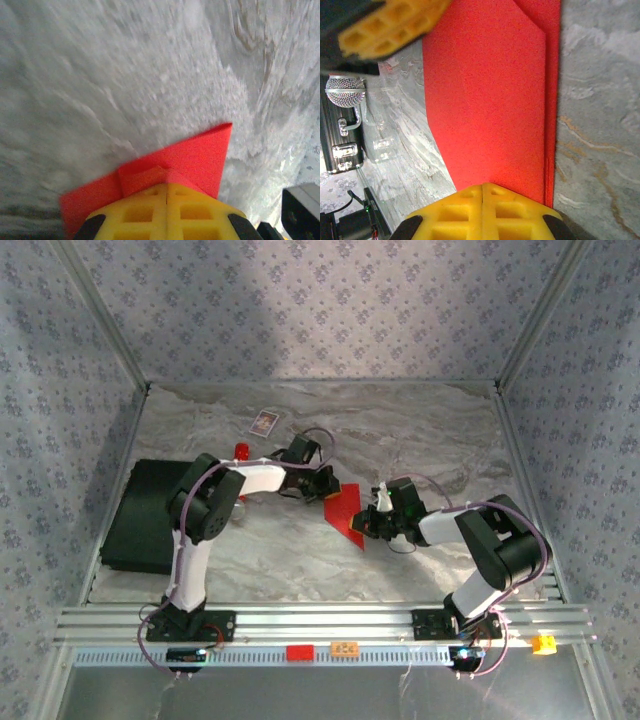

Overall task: Fold a paper plane with a square sheet of paper (pick it up from the middle)
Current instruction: Fourth fold the wing at the center of the table.

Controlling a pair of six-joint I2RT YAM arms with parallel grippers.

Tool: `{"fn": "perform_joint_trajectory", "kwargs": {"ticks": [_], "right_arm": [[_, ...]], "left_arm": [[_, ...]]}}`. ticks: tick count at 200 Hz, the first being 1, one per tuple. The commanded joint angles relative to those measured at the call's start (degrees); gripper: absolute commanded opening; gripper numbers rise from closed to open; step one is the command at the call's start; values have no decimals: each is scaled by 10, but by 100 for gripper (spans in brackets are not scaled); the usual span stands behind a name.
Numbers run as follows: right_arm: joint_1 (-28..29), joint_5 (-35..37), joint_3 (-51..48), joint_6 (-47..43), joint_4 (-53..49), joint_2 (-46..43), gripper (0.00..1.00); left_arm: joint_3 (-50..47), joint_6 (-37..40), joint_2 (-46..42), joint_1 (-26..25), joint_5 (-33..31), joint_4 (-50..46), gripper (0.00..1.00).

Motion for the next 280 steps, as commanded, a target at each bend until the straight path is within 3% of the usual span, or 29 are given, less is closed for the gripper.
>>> {"fn": "perform_joint_trajectory", "kwargs": {"ticks": [1,66,144,197,280], "right_arm": [[-4,26,-22,-18,-93,26,0],[-10,11,-20,-30,-101,24,0],[-24,0,-7,-59,-141,6,0],[-27,0,-9,-58,-141,6,0],[-20,-25,46,-49,-161,-28,0]], "left_arm": [[24,25,25,36,-76,-31,0],[52,32,22,51,-80,-60,0],[-7,38,-84,17,-57,-14,1],[-35,39,-41,-32,4,42,0],[-74,23,-2,-29,-20,42,0]]}}
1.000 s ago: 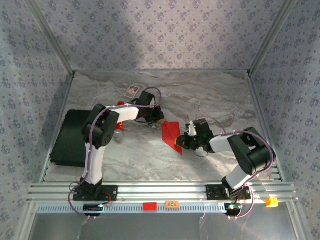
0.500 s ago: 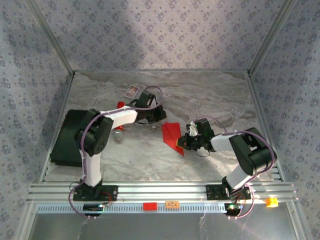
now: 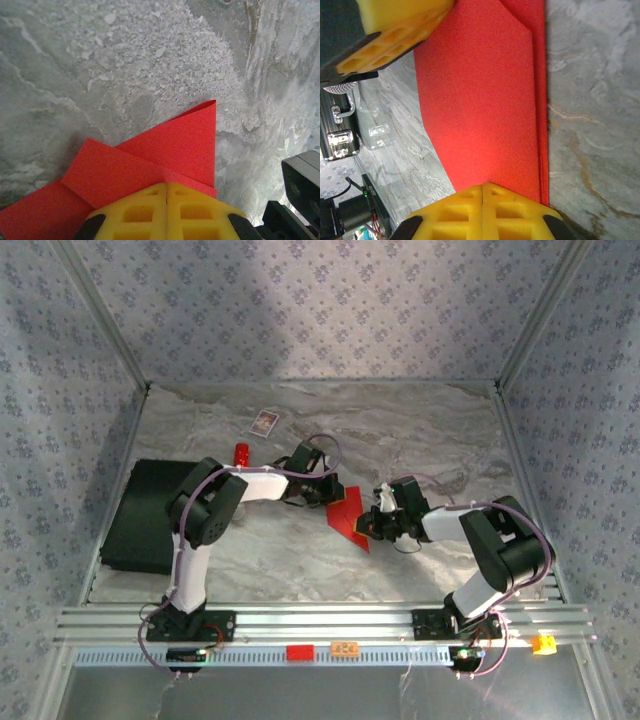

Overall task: Fold a paper plane with a square sheet of paper (pick it up from the middle)
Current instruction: Fourth fold the wing at the center of the table.

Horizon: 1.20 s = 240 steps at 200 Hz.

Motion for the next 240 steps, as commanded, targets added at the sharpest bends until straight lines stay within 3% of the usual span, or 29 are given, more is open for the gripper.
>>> {"fn": "perform_joint_trajectory", "kwargs": {"ticks": [1,59,95,240], "right_arm": [[3,8,29,-9,-76,-14,0],[29,48,137,-4,-102,53,0],[32,55,131,0,-88,99,0],[12,47,-58,1,-101,-77,2]], "left_arm": [[-25,1,16,4,-22,-18,0],[-24,4,21,4,-17,-14,0],[-25,4,22,5,-19,-15,0],[-25,1,33,12,-24,-20,0]]}}
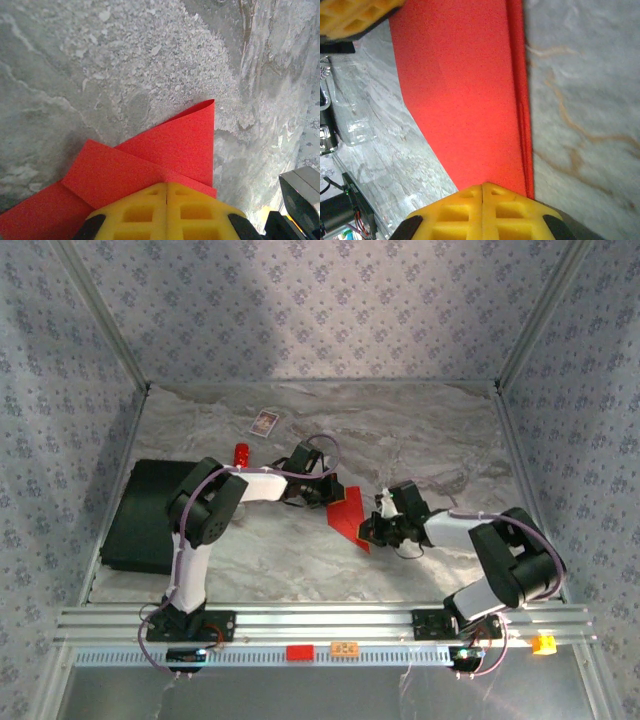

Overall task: Fold a paper plane with a square sheet of paper (pick it up from the middle)
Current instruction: Fourth fold the wing at the center of the table.

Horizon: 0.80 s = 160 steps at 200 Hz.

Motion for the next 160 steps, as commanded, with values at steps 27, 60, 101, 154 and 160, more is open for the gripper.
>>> {"fn": "perform_joint_trajectory", "kwargs": {"ticks": [27,60,101,154,160], "right_arm": [[-5,-12,-9,18,-22,-47,2],[-1,-10,76,14,-25,7,1],[2,-14,135,19,0,110,2],[-2,-10,70,22,-5,93,2],[-2,-9,57,21,-7,83,2]], "left_arm": [[-18,5,30,7,-37,-37,0],[-18,5,30,7,-37,-37,0],[-18,5,33,6,-36,-36,0],[-20,4,35,7,-40,-38,0],[-19,4,35,6,-40,-38,0]]}}
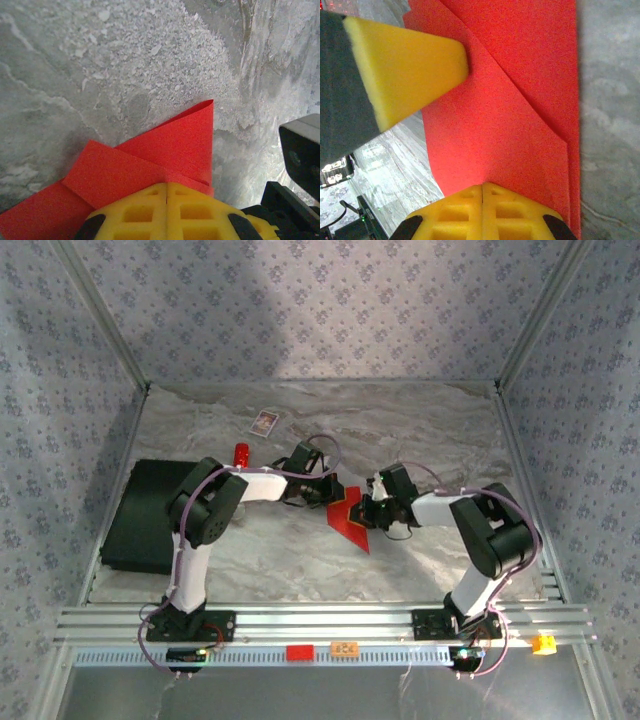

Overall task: Fold a paper plane with a square sheet of paper (pick it up from the middle)
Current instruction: Fourth fold the wing at the center of the table.

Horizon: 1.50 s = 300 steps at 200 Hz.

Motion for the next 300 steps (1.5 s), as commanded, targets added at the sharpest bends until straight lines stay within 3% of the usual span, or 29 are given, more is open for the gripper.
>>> {"fn": "perform_joint_trajectory", "kwargs": {"ticks": [1,81,146,198,234,300], "right_arm": [[1,-2,-47,1,-33,-29,2],[1,19,-184,10,-50,-149,2],[2,15,-147,9,-90,-229,3],[12,-23,-96,6,-48,-169,4],[17,0,-126,9,-40,-132,4],[21,20,-249,40,-36,-229,5]], "left_arm": [[-19,4,35,6,-40,-39,0],[-18,2,37,7,-40,-44,0],[-18,1,35,7,-39,-42,0],[-19,-1,35,6,-40,-40,0],[-20,1,33,6,-43,-44,0],[-19,1,33,6,-41,-45,0]]}}
